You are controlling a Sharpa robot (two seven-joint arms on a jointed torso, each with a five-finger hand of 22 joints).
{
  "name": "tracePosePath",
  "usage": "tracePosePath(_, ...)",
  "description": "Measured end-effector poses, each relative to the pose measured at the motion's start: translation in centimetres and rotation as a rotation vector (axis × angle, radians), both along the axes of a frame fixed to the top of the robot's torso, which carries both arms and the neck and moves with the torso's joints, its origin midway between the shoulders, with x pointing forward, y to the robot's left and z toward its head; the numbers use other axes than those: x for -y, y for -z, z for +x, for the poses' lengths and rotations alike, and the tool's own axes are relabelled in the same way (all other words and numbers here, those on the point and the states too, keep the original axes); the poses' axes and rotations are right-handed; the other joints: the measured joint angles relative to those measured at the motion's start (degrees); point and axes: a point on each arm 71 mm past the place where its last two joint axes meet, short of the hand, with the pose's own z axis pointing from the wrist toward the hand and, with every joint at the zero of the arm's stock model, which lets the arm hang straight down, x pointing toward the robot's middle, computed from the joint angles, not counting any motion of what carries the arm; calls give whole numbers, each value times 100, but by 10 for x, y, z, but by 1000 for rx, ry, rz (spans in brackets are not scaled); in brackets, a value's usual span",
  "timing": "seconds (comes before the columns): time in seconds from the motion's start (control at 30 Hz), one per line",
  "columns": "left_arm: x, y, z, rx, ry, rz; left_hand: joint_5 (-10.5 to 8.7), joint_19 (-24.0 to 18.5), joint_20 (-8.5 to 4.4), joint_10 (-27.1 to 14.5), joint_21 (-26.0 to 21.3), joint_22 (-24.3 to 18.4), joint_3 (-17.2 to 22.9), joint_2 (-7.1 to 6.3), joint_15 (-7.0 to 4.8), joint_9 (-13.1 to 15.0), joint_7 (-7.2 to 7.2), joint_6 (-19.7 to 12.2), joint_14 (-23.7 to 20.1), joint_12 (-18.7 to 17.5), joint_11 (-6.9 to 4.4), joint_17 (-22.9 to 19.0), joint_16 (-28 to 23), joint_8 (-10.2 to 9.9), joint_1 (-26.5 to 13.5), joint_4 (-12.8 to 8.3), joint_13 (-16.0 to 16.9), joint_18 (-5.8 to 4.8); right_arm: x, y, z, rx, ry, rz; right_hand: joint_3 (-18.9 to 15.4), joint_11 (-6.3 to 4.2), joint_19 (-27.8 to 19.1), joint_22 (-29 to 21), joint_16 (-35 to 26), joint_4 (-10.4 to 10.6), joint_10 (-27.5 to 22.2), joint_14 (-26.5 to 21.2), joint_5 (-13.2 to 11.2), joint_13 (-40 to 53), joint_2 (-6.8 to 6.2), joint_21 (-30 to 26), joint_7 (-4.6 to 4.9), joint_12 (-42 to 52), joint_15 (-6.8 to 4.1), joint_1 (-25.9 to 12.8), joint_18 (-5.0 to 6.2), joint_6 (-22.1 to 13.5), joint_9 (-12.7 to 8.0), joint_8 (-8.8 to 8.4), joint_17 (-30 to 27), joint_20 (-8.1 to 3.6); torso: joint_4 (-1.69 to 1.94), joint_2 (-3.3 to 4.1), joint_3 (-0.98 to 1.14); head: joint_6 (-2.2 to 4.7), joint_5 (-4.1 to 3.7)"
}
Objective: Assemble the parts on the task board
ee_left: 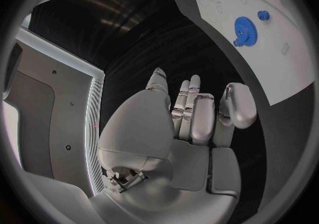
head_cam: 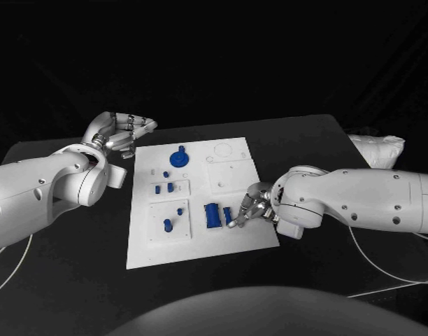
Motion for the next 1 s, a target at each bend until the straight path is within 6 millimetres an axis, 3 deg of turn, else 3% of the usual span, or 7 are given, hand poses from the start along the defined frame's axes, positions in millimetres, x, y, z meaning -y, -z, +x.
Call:
tracePosePath(0.6,0,0,0,0,0,0,0,0,0,0,0,0,0,0,0,0,0,0,0,0,0,0,0,0,0,0,0,0,2,-2,0,9,4,-7,39,0,0,-1,0,-40,0,0,2,3,8,0,-21,-18,1,65,0,-21,12,-22,4,0,2,3,1,0,-2)
tracePosePath(0.87,-2,0,0,0,-3,1,0,0,0,0,0,0,-2,25,8,0,0,0,-8,0,0,-3,0,0,25,-2,0,0,17,-24,5,108,57,73,-20,0,0,-2,0,-28,0,2,2,3,8,0,-21,-20,0,65,0,-21,39,-22,4,0,-2,3,9,0,110)
tracePosePath(1.0,-1,0,-1,3,-1,-1,0,0,0,0,0,0,-16,37,16,0,0,0,-15,0,0,-10,0,0,37,-16,-1,0,17,-42,16,224,98,188,-33,1,0,-2,0,-14,0,13,65,3,8,0,74,-20,-11,65,0,-263,-23,-248,3,0,-3,-1,10,0,180)
